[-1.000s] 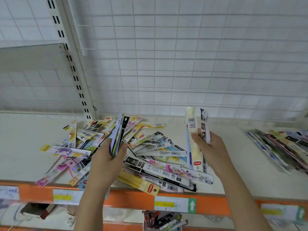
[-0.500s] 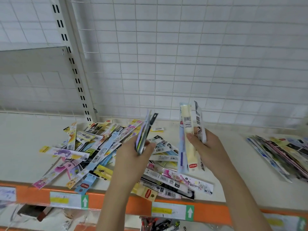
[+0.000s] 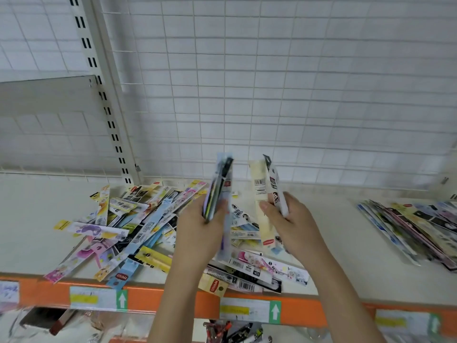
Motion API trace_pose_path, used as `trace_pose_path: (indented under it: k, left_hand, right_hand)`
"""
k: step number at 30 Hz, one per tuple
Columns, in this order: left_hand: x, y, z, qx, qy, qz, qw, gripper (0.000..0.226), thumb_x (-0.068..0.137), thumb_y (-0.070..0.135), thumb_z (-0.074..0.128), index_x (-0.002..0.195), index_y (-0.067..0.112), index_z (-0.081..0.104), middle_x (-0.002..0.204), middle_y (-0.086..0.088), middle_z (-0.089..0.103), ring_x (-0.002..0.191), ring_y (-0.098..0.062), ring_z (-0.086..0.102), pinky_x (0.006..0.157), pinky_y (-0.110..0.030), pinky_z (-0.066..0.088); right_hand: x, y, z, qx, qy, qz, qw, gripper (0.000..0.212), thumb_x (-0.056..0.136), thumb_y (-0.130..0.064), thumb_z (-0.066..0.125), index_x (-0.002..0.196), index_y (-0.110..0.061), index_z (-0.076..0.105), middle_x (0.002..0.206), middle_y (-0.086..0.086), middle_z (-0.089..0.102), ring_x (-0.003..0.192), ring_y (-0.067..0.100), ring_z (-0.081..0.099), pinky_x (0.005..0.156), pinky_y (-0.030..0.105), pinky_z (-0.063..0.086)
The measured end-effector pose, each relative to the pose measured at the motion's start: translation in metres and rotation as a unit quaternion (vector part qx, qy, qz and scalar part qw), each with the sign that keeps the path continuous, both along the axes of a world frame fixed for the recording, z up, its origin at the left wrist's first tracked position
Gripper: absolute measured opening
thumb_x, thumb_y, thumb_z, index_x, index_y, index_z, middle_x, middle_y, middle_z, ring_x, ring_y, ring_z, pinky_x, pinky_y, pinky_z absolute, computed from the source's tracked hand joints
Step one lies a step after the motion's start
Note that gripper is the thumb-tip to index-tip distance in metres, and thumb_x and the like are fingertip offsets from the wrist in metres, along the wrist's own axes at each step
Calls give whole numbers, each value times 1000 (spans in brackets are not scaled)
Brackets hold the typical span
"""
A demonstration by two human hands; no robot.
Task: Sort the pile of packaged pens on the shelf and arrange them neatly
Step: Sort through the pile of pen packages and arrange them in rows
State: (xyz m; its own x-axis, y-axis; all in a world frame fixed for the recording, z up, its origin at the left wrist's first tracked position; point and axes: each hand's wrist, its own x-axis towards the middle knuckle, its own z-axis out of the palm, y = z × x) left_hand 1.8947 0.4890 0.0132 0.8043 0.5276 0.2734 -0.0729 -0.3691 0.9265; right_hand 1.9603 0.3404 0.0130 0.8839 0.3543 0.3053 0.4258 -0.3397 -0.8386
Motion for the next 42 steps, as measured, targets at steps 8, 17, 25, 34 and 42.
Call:
trace_pose_path:
  k: [8, 17, 25, 34, 42]
  left_hand:
    - [-23, 30, 1, -52, 1, 78, 996, 19, 98, 27, 42, 89, 17, 56, 81, -7, 61, 71, -15, 54, 60, -23, 37]
    - [-44, 64, -5, -120, 41, 128, 984, 25, 98, 22, 43, 83, 4, 52, 69, -10, 58, 64, -24, 51, 57, -29, 39]
    - [-46, 75, -9, -58, 74, 159, 983, 33, 97, 28, 43, 68, 11, 41, 60, -9, 39, 54, -22, 35, 54, -30, 30]
    - [-57, 96, -4, -3, 98, 183, 978, 33, 90, 34, 56, 86, 2, 59, 73, -17, 51, 61, -23, 43, 56, -31, 33]
    - [-71, 114, -12, 23, 142, 194, 970, 30, 91, 24, 54, 91, -5, 59, 55, -7, 43, 41, -16, 39, 46, -27, 29]
  right_hand:
    - [8, -10, -6, -3, 22, -19, 1000, 29, 98, -32, 44, 74, -23, 58, 55, -17, 59, 53, -4, 53, 51, 4, 37]
    - [12, -6, -8, 49, 55, -19, 997, 25, 100, -30, 39, 88, -21, 59, 62, -11, 65, 48, 3, 54, 47, 9, 42]
    - [9, 15, -7, 40, 76, 5, 996, 30, 93, -42, 47, 87, -26, 72, 62, 16, 54, 58, 19, 55, 56, 23, 34]
    - [12, 42, -14, -23, 107, 47, 993, 26, 91, -28, 59, 112, -34, 45, 95, -8, 68, 77, 6, 61, 48, 17, 40]
    - [6, 74, -12, -104, 82, 96, 987, 14, 100, -22, 37, 90, -22, 47, 74, 0, 57, 61, 14, 64, 43, 15, 37]
